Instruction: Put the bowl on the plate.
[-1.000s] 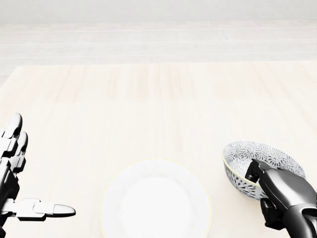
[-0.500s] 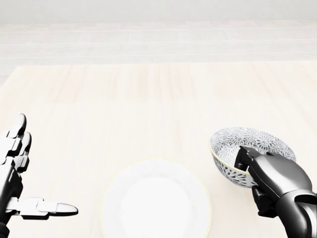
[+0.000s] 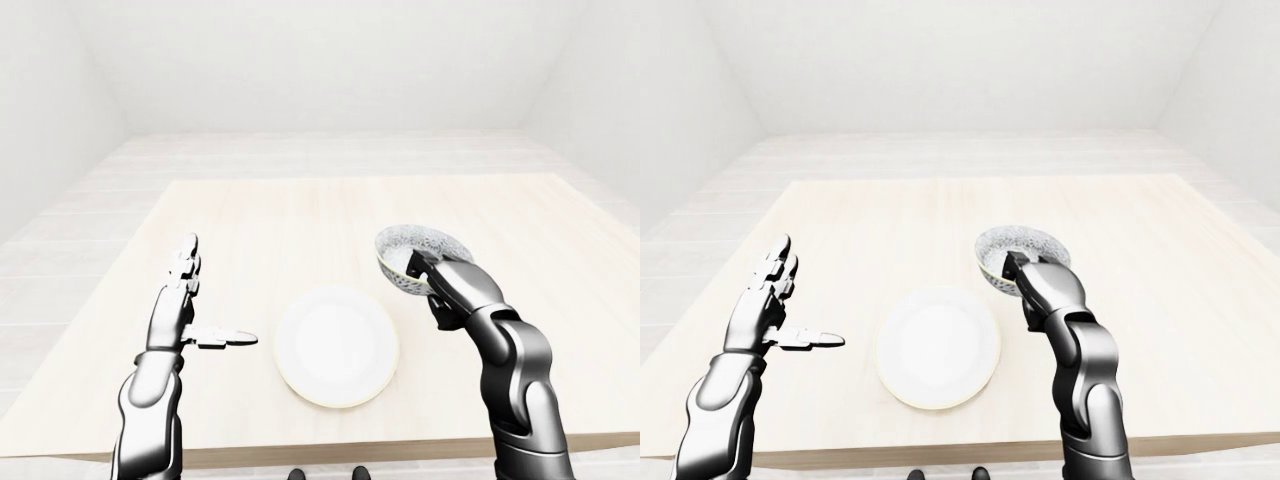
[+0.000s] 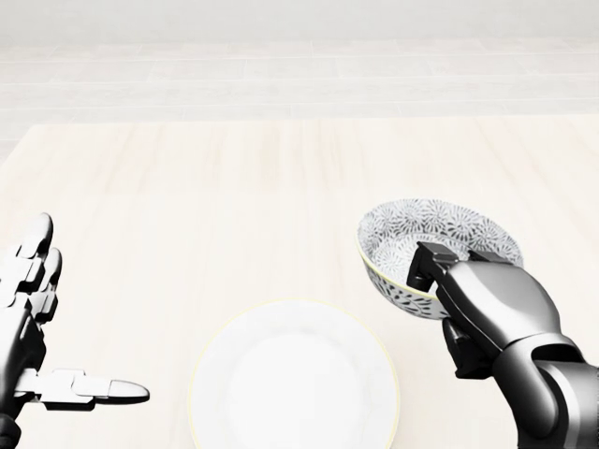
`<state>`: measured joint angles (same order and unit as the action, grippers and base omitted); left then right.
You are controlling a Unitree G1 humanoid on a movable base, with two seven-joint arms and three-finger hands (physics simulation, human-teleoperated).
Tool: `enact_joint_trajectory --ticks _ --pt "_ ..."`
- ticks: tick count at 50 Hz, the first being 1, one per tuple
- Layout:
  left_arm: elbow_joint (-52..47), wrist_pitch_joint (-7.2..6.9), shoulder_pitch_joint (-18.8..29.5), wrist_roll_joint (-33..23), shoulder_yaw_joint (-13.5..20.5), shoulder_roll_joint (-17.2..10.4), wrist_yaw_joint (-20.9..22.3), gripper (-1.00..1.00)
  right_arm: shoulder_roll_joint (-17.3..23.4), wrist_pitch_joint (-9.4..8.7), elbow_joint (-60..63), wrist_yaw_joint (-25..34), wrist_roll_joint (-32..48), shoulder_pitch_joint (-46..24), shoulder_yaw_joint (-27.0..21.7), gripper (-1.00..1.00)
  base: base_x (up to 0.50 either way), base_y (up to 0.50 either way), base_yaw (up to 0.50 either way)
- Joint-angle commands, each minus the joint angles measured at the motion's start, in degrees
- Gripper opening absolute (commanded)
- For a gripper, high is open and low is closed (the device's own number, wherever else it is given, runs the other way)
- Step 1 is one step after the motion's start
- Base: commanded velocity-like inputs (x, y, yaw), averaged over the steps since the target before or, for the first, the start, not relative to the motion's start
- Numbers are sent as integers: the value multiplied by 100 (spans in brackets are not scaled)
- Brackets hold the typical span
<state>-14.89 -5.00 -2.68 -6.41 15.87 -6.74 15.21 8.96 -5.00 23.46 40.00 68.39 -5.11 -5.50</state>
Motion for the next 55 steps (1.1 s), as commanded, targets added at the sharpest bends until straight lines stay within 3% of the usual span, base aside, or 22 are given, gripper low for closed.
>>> enact_joint_trajectory --ticks 1,9,19,20,22,23,30,35,36,55 --pt "57 0 13 -2 -8 -15 -15 100 -129 0 94 0 -30 -13 210 -100 0 0 0" --pt "92 0 62 -12 -12 -32 -35 100 -170 40 157 0 -118 43 402 -100 0 0 0" --pt "121 0 76 -9 -20 -43 -49 100 -263 332 219 0 -209 88 530 -100 0 0 0" --pt "119 0 74 -13 -21 -47 -46 100 -223 453 220 0 -266 116 569 -100 0 0 0" --pt "113 0 76 -8 -10 -51 -46 100 -270 454 234 0 -200 165 586 -100 0 0 0" --pt "112 0 76 -10 -9 -55 -44 100 -235 569 232 0 -265 182 616 -100 0 0 0" --pt "104 0 92 -9 -4 -57 -45 100 -307 640 282 0 -83 213 668 -100 0 0 0" --pt "153 0 101 -15 -9 -64 -46 100 -321 842 327 0 -96 263 746 -100 0 0 0" --pt "158 0 106 -13 -2 -70 -46 100 -290 982 359 0 -72 323 818 -100 0 0 0" --pt "200 0 96 -2 18 -74 -45 100 -382 1000 467 -157 -39 802 967 -100 0 0 0"
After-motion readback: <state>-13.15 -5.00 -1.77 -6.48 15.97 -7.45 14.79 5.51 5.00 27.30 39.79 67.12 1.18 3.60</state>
